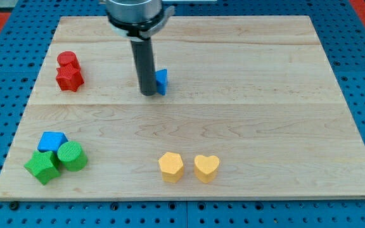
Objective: Make a diagonal line out of green blocks and blue cube
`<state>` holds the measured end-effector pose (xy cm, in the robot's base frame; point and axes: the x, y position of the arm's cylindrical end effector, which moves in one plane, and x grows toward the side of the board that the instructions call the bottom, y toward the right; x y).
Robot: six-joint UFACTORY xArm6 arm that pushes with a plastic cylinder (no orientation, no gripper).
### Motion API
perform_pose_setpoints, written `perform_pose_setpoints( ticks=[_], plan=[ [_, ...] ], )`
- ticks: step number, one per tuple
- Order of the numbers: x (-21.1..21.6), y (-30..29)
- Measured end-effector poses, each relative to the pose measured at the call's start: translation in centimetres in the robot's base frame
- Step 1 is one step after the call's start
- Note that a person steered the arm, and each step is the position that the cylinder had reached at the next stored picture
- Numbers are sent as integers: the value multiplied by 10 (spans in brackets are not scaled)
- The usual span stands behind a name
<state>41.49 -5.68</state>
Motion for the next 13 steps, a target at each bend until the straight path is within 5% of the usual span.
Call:
perform_pose_setpoints(
  ticks=[6,7,8,11,13],
  plan=[
    [196,-52],
    [197,-89],
    [156,-124],
    [130,-133],
    [72,-145]
  ],
)
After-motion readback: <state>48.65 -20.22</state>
